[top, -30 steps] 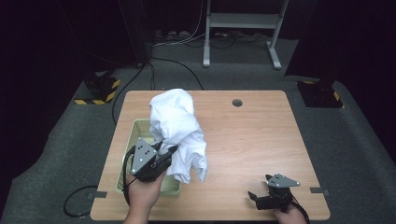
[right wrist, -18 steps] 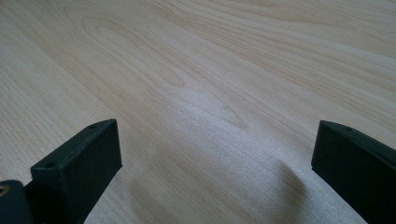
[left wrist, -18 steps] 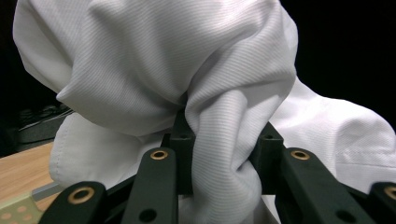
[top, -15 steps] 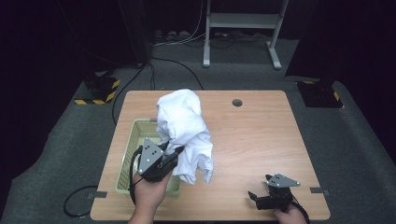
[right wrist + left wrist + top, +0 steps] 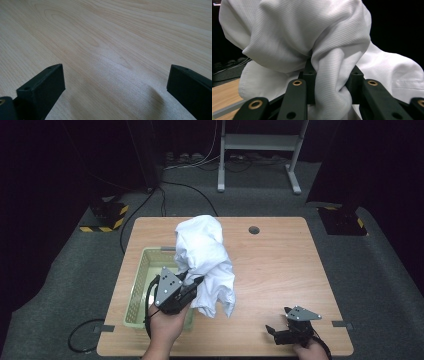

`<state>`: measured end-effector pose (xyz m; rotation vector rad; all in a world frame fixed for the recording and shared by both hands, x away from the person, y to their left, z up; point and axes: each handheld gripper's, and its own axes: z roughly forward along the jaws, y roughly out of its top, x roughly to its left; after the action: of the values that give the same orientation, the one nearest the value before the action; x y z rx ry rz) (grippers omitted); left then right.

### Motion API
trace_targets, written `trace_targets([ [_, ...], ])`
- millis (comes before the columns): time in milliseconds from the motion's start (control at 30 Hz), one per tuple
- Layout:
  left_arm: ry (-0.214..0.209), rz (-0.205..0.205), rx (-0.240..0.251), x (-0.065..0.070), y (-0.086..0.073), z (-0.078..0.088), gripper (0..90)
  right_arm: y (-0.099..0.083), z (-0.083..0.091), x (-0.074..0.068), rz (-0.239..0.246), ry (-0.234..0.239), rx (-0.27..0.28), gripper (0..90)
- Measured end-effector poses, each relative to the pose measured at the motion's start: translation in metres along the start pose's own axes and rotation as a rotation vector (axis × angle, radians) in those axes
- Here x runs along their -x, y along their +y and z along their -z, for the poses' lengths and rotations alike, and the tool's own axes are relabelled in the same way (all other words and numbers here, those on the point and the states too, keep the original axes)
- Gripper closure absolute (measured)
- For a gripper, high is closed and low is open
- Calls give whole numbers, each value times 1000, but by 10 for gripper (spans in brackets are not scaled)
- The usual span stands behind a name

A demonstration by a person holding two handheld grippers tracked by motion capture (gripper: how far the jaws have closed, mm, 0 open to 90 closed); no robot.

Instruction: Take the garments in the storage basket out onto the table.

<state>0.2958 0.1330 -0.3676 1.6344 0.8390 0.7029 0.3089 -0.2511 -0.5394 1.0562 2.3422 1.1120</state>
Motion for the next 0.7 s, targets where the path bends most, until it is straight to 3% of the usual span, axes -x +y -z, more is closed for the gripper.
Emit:
trace_targets([
  [700, -51, -6, 12, 18, 5, -16, 688, 0, 0, 0, -3, 3, 1, 9],
])
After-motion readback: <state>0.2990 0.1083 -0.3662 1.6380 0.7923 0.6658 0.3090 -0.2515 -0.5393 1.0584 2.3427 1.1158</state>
